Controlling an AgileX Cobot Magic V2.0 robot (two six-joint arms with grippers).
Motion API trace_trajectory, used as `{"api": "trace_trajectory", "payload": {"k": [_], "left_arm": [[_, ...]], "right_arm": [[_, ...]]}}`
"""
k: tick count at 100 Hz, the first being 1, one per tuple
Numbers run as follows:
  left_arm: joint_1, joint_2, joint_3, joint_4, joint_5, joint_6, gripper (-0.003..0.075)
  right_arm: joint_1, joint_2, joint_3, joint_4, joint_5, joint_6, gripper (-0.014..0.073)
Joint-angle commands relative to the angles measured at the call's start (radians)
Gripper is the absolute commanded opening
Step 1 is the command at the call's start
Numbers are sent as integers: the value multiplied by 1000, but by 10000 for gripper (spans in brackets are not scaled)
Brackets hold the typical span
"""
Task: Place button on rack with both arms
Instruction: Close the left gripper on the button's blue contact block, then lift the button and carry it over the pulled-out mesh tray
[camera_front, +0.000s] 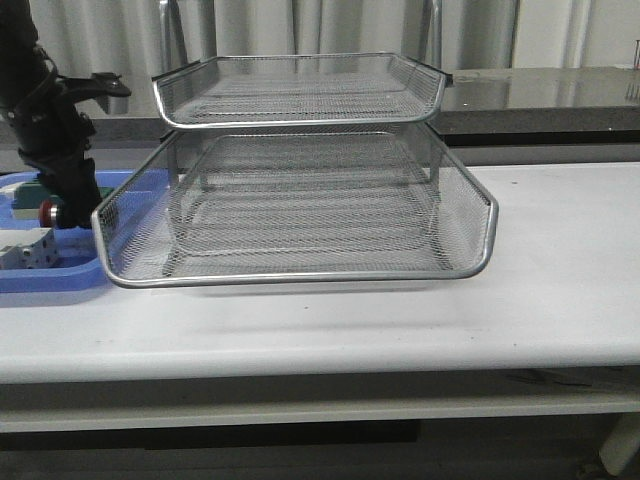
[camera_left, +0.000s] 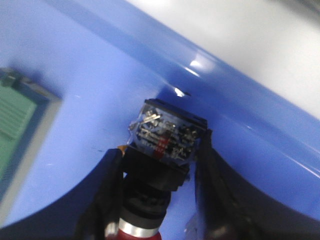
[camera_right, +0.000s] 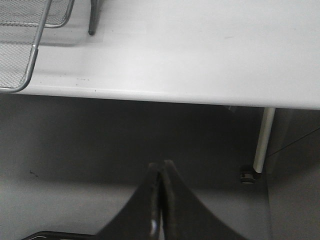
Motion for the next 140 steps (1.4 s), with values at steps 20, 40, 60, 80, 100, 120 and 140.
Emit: {"api": "trace_trajectory", "payload": {"k": [20, 40, 60, 80, 100, 120, 140], "left_arm": [[3, -80, -210, -20, 134, -51, -20], [3, -135, -211, -20, 134, -87, -20], [3, -206, -193, -20, 134, -134, -20], [3, -346, -58, -18, 134, -139, -20], [3, -523, 130, -37, 134, -141, -20], [-35, -681, 255, -54, 134, -141, -20], [-134, -766, 337, -94, 134, -141, -20]], "right_arm": [[-4, 2, -33, -22, -52, -1, -67], [-4, 2, -33, -22, -52, -1, -67], [-4, 2, -33, -22, -52, -1, -67], [-4, 2, -33, -22, -52, -1, -67], [-4, 2, -33, -22, -52, -1, -67], [-4, 2, -33, -22, -52, -1, -67], [-4, 2, -33, -22, -52, -1, -67]]}}
